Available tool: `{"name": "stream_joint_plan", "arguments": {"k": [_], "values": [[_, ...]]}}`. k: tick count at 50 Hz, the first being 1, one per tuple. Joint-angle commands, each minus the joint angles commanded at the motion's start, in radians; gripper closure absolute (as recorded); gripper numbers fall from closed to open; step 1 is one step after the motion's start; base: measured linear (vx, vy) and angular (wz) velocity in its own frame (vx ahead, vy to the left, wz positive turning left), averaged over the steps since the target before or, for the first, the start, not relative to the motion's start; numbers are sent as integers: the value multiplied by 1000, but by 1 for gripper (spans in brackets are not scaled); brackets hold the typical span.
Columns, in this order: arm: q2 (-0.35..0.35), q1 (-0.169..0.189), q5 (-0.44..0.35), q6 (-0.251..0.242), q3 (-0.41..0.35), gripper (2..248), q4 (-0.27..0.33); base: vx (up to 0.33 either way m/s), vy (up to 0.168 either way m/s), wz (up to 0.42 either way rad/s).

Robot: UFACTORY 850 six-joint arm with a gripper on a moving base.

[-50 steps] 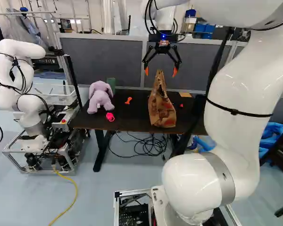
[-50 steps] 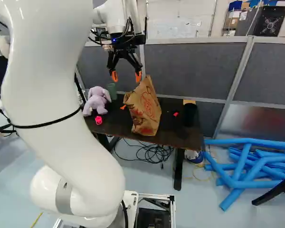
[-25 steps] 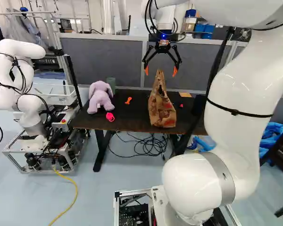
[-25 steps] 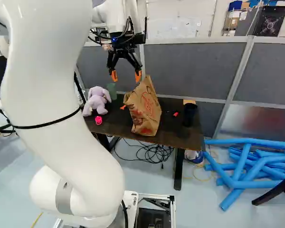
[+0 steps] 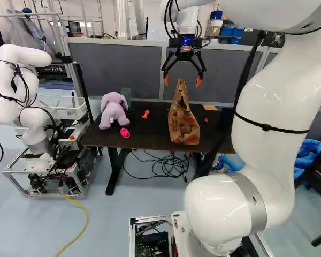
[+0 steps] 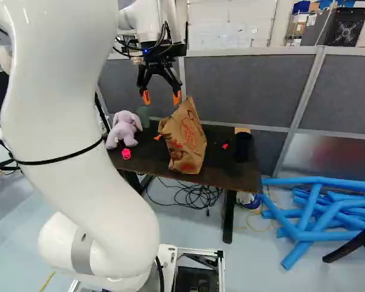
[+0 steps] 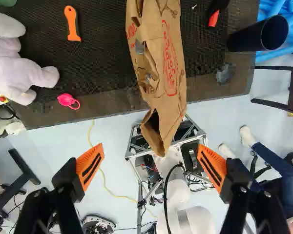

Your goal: Pick up the bag on the ground and place it on the table

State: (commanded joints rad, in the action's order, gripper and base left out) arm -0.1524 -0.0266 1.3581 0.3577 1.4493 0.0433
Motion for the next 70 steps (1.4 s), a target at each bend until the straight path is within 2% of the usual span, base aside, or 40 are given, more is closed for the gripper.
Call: {"name": "stream_joint_plan", "arguments": {"k": [27,70], "values": [[0,0,0,0,0,3,0,-81,1,6],[0,0,0,0,0,3,0,-141,1,11]]}}
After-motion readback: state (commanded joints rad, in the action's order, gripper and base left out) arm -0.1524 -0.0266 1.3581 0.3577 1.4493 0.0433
